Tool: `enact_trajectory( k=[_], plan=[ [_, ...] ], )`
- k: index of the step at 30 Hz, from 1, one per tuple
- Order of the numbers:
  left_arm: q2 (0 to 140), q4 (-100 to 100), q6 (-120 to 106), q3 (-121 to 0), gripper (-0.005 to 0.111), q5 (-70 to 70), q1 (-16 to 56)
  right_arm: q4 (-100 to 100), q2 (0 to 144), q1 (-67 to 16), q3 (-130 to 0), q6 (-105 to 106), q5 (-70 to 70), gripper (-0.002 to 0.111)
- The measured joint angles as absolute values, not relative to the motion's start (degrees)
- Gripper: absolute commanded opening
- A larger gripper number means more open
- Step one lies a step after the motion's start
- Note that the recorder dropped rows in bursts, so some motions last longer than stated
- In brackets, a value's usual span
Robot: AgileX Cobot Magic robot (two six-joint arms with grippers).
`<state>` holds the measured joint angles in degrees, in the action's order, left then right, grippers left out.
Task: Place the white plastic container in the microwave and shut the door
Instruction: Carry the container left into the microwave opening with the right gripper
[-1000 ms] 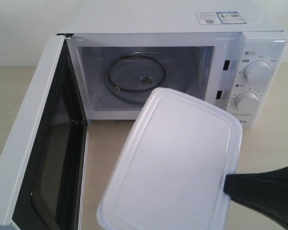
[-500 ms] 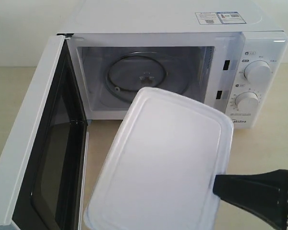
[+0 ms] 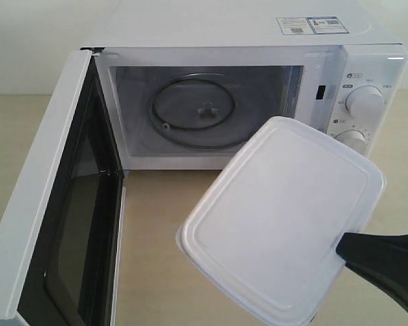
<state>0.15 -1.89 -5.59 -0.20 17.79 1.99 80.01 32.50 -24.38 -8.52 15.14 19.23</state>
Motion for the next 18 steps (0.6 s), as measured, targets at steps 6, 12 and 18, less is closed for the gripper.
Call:
enact_trajectory(
  k=[6, 12, 18],
  plan=[
    [0.15, -1.89, -5.59, -0.2, 0.004, 17.79, 1.99, 63.94, 32.27, -30.46, -8.52, -3.94, 11.24, 0.0],
    [0.15, -1.89, -5.59, -0.2, 0.004, 17.79, 1.99, 47.52, 32.27, -37.36, -8.52, -24.72, 2.53, 0.0],
    [0.15, -1.89, -5.59, -0.2, 0.004, 17.79, 1.99, 32.18, 34.02, -43.13, -8.52, -43.08, -4.6, 0.0]
  ],
)
